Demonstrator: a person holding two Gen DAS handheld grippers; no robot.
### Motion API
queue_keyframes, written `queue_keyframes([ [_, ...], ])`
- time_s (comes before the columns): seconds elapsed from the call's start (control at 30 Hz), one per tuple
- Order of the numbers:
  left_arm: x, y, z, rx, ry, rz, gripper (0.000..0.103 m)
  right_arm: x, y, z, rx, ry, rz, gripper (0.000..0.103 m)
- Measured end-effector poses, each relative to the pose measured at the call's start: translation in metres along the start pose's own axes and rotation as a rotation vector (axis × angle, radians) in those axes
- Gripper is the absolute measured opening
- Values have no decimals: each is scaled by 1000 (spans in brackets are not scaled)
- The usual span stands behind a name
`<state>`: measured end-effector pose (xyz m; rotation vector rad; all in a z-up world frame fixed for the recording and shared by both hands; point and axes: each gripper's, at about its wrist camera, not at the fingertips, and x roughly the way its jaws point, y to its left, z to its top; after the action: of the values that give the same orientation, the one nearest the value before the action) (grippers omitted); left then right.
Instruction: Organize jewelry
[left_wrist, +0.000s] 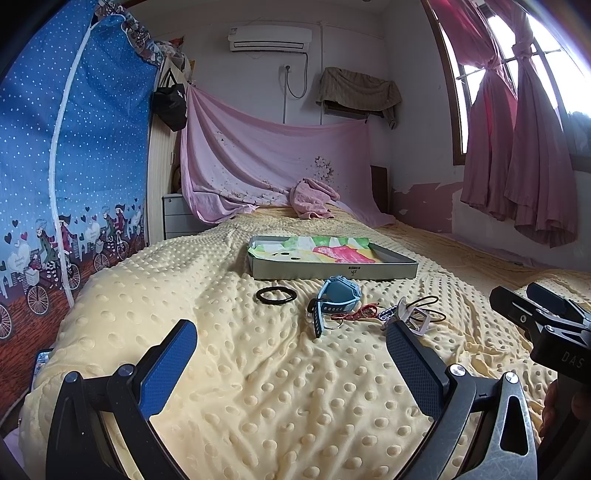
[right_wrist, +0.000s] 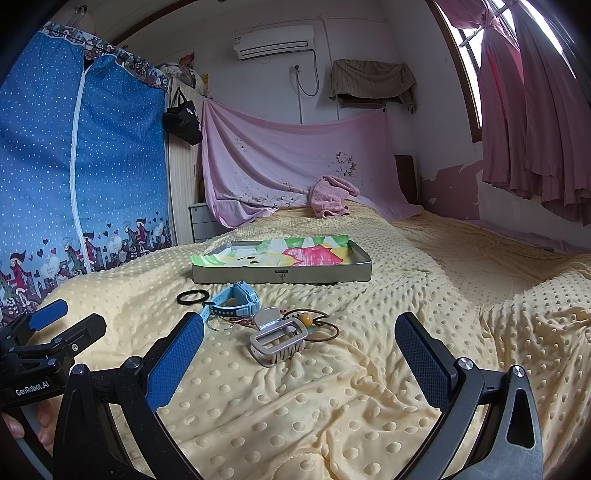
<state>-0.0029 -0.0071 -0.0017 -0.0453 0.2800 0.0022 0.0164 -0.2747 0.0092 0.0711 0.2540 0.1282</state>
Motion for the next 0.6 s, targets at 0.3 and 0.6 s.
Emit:
queue_keyframes([
  [0.3, -1, 1, 1, 0, 1, 0, 103, -1, 1, -1, 1, -1, 0, 102],
  [0.6, 0, -3, 1, 0, 1, 2, 103, 0, 0, -1, 3, 0, -2, 102],
])
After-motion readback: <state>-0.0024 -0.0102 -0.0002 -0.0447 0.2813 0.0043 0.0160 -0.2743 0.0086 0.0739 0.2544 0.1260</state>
